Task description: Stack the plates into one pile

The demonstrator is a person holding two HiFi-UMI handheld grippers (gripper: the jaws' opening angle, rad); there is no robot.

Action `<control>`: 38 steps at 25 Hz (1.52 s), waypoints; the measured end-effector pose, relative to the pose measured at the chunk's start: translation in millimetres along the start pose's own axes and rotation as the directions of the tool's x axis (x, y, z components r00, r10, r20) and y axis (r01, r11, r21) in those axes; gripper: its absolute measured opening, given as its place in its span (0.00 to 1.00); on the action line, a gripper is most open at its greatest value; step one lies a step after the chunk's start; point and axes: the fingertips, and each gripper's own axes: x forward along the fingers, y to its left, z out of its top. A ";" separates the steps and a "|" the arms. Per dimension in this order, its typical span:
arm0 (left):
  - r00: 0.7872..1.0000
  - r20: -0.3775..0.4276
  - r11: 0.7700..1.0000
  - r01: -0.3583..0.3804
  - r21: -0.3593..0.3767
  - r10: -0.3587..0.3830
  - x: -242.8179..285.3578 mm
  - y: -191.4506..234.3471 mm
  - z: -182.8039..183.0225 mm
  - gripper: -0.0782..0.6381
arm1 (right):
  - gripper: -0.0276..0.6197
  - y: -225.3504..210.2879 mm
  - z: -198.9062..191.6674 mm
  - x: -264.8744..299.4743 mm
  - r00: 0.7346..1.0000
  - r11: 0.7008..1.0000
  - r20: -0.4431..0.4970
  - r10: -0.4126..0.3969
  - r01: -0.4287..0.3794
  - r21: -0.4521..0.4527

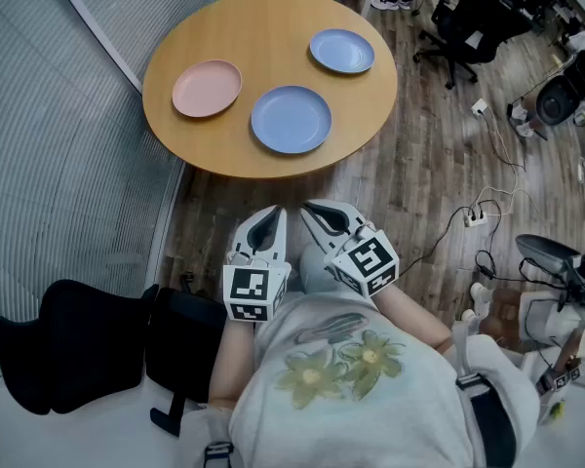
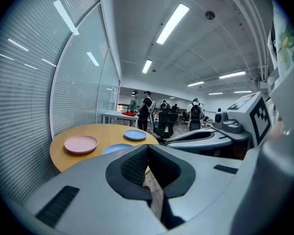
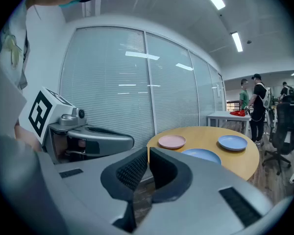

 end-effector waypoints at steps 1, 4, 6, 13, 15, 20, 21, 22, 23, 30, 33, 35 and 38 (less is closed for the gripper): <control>1.000 0.000 1.000 0.000 0.002 0.000 2.6 0.1 -1.0 0.13 | 0.11 -2.5 -0.3 0.3 1.000 1.000 0.006 -0.002 0.002 0.002; 1.000 -0.005 1.000 0.000 0.003 0.000 9.5 0.5 -3.4 0.13 | 0.11 -8.2 -0.5 0.4 1.000 1.000 0.015 -0.007 0.007 0.006; 1.000 -0.011 1.000 0.005 -0.004 -0.005 13.1 0.9 -4.0 0.13 | 0.11 -10.8 -0.5 -0.1 1.000 1.000 0.011 -0.010 0.010 0.001; 1.000 -0.025 1.000 0.006 -0.017 -0.006 32.1 14.9 -2.8 0.13 | 0.12 -26.1 -1.3 12.9 1.000 1.000 -0.013 -0.007 0.007 -0.009; 1.000 -0.021 1.000 0.006 -0.025 -0.007 39.3 18.8 1.8 0.13 | 0.12 -33.0 0.0 18.2 1.000 1.000 -0.021 -0.005 0.005 -0.010; 0.999 -0.034 1.000 -0.004 -0.027 0.003 64.4 34.4 6.0 0.13 | 0.12 -54.4 5.6 36.2 1.000 1.000 -0.029 -0.002 0.002 -0.011; 0.999 -0.039 1.000 -0.006 -0.027 0.004 71.7 36.4 5.6 0.13 | 0.12 -61.7 4.8 39.5 0.999 1.000 -0.034 -0.001 0.001 -0.009; 0.999 -0.044 1.000 -0.004 -0.028 0.003 79.2 37.8 6.4 0.13 | 0.12 -69.9 4.7 42.8 0.999 1.000 -0.038 -0.001 0.001 -0.006; 0.999 -0.049 1.000 -0.002 -0.028 0.001 87.2 39.3 8.5 0.13 | 0.12 -78.8 5.8 46.2 0.999 1.000 -0.041 -0.002 0.002 -0.002; 0.997 -0.079 1.000 -0.019 -0.022 0.018 148.6 64.0 22.6 0.13 | 0.12 -143.7 15.9 78.0 0.999 1.000 -0.046 0.003 -0.003 0.011; 0.995 -0.090 0.999 -0.032 -0.022 0.030 168.4 71.6 28.5 0.13 | 0.12 -166.7 18.9 90.6 0.999 1.000 -0.053 0.012 -0.011 0.022; 0.994 -0.103 0.999 -0.044 -0.023 0.042 181.6 80.6 30.5 0.13 | 0.12 -181.3 20.3 101.6 0.998 0.999 -0.062 0.019 -0.017 0.032; 0.991 -0.120 0.997 -0.067 -0.034 0.063 203.9 100.2 28.3 0.13 | 0.12 -202.5 18.8 121.5 0.997 0.999 -0.073 0.034 -0.031 0.044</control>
